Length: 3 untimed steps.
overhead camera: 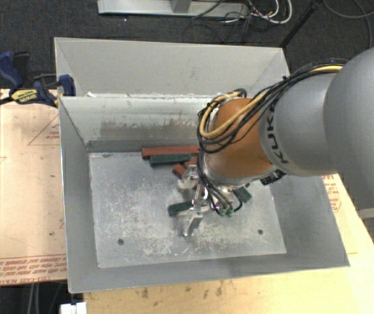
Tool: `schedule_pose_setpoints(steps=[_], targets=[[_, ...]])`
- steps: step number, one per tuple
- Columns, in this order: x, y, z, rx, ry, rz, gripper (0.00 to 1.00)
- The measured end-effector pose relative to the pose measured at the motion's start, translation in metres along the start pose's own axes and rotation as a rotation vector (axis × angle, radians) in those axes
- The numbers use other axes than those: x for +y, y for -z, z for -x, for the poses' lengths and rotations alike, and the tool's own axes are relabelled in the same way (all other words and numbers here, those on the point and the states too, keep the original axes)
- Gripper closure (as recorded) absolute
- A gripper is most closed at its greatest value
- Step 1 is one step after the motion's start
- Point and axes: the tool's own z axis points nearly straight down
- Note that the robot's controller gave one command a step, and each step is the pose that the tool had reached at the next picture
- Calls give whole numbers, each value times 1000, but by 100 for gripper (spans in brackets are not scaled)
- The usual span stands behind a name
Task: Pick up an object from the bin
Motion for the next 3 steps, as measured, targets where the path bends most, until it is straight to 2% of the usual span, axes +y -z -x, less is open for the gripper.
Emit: schedule_pose_setpoints(steps=[1, 3], targets=[[4, 3, 3, -2, 73, -1, 100], [4, 5, 2, 0, 72, -1, 100]])
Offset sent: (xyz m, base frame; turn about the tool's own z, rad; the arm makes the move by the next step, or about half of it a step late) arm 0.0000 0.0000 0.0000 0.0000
